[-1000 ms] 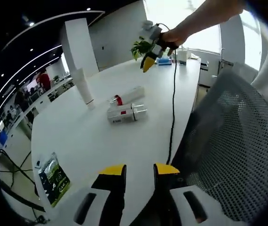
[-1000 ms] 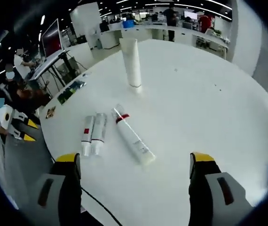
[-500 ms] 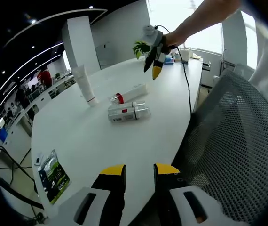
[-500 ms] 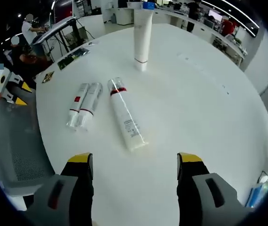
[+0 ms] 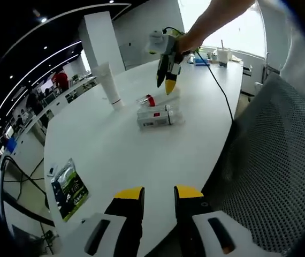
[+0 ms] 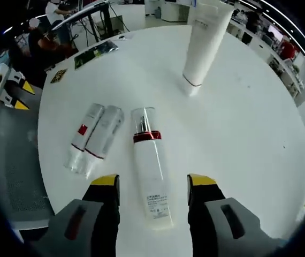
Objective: Arrange the skincare products in the storage area until every visible bottle or jar stands upright without overlapping.
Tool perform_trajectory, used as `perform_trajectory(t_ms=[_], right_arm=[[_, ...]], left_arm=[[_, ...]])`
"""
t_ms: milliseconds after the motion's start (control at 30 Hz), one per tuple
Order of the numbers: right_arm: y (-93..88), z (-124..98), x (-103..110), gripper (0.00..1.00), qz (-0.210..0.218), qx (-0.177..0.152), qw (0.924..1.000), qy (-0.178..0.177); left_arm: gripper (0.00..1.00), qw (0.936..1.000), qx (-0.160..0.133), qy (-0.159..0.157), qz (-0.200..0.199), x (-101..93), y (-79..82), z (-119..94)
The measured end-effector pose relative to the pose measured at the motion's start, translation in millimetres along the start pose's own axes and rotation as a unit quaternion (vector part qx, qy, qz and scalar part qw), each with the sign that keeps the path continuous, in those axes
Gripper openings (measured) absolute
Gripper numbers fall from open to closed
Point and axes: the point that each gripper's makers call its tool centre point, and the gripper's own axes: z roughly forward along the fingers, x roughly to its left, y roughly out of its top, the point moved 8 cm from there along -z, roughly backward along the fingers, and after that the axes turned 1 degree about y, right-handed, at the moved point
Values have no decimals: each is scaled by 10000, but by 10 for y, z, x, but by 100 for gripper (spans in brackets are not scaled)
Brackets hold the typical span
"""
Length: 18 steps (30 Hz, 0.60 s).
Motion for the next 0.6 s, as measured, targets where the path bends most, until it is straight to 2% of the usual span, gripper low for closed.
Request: perform_trajectory(t_ms=[167,367,600], right_arm=[[131,109,-18,35,-120,5,9998,139],[210,276,17,34,-580,213,9978,255],[233,389,49,28,-999,474,9934,298]], left_arm=[[22,10000,46,24,-26,20,-26,1],[22,10000,-3,92,16,42,-37,-4],[22,9998,7,185,-9,69,-49,-7]])
